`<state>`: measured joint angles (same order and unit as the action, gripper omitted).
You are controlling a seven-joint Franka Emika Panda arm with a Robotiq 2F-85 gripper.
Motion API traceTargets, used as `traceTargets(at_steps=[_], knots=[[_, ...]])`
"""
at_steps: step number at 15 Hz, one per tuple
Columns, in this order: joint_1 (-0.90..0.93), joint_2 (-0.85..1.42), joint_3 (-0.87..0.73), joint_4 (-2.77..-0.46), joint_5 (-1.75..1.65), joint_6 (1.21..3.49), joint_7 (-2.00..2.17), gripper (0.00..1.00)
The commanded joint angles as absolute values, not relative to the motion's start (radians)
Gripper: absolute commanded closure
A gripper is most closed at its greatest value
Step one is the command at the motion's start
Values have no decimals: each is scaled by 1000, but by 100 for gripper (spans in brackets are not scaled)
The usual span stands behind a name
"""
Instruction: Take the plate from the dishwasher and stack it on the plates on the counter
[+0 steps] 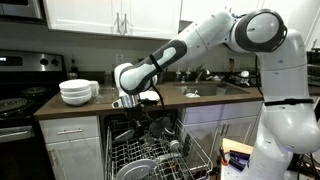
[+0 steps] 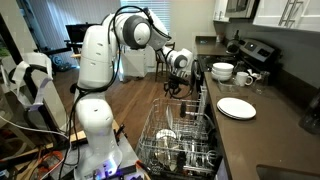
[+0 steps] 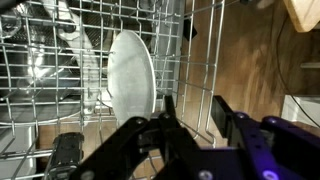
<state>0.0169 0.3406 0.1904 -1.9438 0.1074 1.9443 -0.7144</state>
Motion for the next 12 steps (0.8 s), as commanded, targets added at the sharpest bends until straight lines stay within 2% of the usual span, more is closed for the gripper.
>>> traceTargets(at_steps=[1,5,7,12], knots=[[24,364,183,-1973,101,2043,-752,24],[16,413,185,-1979,107,2110,-755,4],[11,436,188,-1975,112,2127,-759,0],[4,485,194,-1967,115,2151,-769,4]])
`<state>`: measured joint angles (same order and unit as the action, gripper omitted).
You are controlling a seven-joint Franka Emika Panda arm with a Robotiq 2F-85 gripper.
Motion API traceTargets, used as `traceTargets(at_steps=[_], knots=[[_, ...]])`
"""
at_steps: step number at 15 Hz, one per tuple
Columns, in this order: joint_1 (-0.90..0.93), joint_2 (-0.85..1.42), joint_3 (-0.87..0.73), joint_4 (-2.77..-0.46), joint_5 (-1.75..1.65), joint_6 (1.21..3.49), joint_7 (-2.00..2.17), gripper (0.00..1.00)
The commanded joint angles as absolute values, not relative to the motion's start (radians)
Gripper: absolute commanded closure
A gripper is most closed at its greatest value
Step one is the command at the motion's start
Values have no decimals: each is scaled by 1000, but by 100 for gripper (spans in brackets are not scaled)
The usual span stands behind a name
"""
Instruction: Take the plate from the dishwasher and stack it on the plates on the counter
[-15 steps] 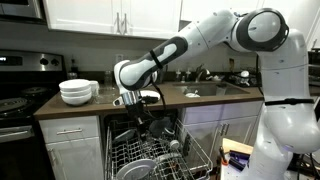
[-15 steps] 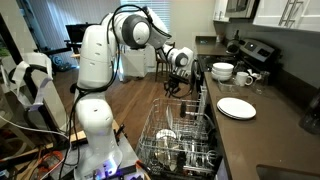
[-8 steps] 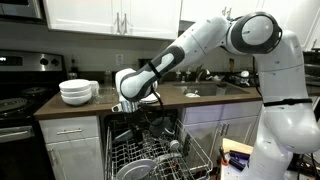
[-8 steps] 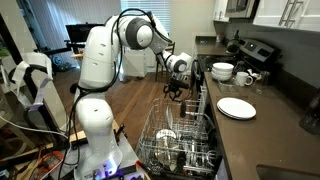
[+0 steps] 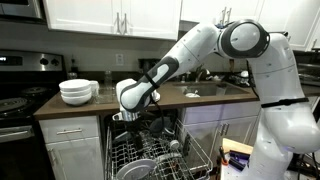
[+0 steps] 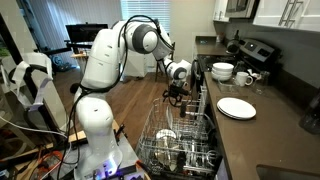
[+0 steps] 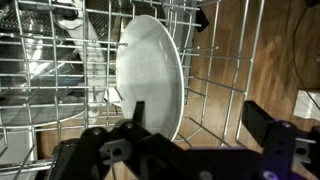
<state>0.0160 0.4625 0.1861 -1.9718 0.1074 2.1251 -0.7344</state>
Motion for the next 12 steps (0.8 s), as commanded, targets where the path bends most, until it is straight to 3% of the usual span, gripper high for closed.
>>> traceTargets(at_steps=[1,7,9,12], knots=[[4,493,194,-1966,114,2156,-770,4],[15,538,182,-1958,80,2211,-748,2],[16,552,178,-1955,70,2231,-744,9],[12,570,177,-1950,58,2248,-742,9]])
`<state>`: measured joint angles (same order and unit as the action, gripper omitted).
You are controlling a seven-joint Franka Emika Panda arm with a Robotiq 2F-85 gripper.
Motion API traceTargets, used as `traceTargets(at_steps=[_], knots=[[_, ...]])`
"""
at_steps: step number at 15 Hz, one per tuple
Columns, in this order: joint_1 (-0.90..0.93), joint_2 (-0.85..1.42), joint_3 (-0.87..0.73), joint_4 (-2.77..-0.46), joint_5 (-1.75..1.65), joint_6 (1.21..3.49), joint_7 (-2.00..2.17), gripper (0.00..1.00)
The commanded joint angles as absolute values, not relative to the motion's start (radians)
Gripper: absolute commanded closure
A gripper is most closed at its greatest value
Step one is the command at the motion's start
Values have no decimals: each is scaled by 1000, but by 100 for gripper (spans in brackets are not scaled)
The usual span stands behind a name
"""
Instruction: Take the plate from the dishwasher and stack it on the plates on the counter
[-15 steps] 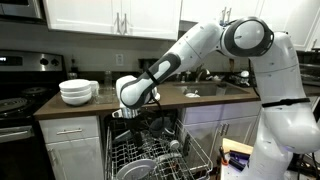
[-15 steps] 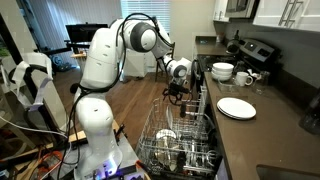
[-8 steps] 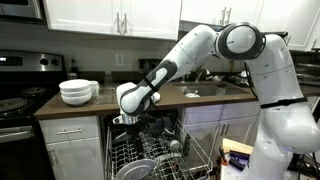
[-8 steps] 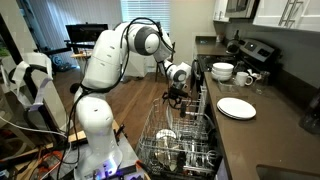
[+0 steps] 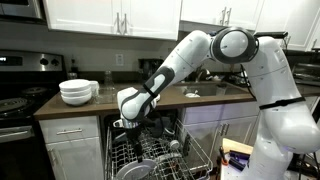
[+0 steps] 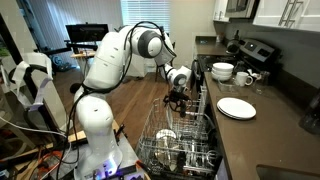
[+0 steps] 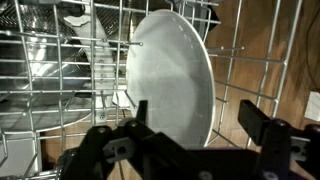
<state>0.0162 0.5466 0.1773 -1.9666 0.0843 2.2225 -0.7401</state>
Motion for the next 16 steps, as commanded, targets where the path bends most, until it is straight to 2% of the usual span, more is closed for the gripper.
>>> traceTargets(at_steps=[1,3,5,6,8,10,13,16], knots=[[11,575,178,-1948,57,2252,-743,9],[10,582,178,-1946,52,2260,-743,14],[8,589,179,-1943,49,2269,-744,37],[7,592,179,-1940,49,2275,-745,43],[6,598,180,-1936,50,2284,-746,49],[6,601,181,-1934,50,2291,-746,70],[2,603,183,-1934,54,2306,-748,91],[-1,594,188,-1930,60,2287,-749,97]])
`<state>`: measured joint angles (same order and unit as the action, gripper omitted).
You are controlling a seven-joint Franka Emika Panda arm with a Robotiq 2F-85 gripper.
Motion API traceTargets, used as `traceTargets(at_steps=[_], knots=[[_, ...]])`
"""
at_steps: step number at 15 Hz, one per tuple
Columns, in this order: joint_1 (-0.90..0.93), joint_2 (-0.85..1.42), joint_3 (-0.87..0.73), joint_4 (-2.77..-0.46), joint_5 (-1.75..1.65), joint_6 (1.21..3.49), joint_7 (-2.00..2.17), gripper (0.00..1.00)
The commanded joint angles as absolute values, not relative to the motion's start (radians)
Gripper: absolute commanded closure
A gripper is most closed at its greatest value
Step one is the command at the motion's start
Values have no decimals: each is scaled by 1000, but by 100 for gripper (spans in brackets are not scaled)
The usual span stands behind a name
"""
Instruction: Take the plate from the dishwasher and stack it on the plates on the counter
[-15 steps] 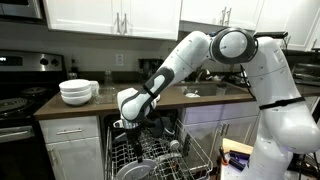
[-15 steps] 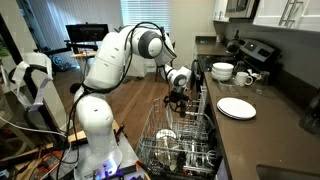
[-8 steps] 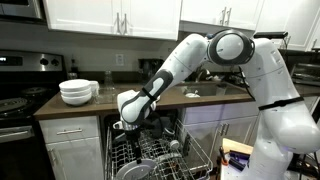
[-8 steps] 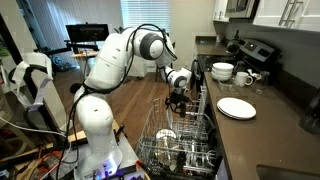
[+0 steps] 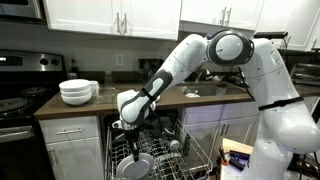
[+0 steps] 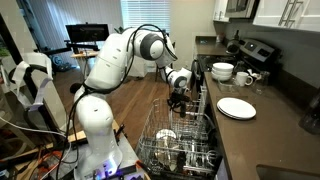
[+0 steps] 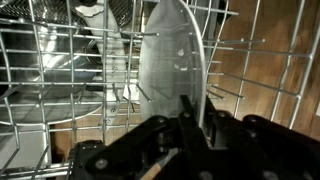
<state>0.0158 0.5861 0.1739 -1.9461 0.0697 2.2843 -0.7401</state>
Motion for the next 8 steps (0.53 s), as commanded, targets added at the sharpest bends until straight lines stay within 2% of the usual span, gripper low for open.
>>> traceTargets(at_steps=[1,3,4,5,6,8], knots=[[-4,590,191,-1928,65,2278,-754,98],[-5,587,192,-1928,66,2270,-753,93],[-5,587,193,-1927,66,2268,-755,84],[-5,587,194,-1927,66,2268,-756,93],[-7,587,196,-1926,69,2267,-759,92],[-12,580,202,-1925,77,2249,-763,95]])
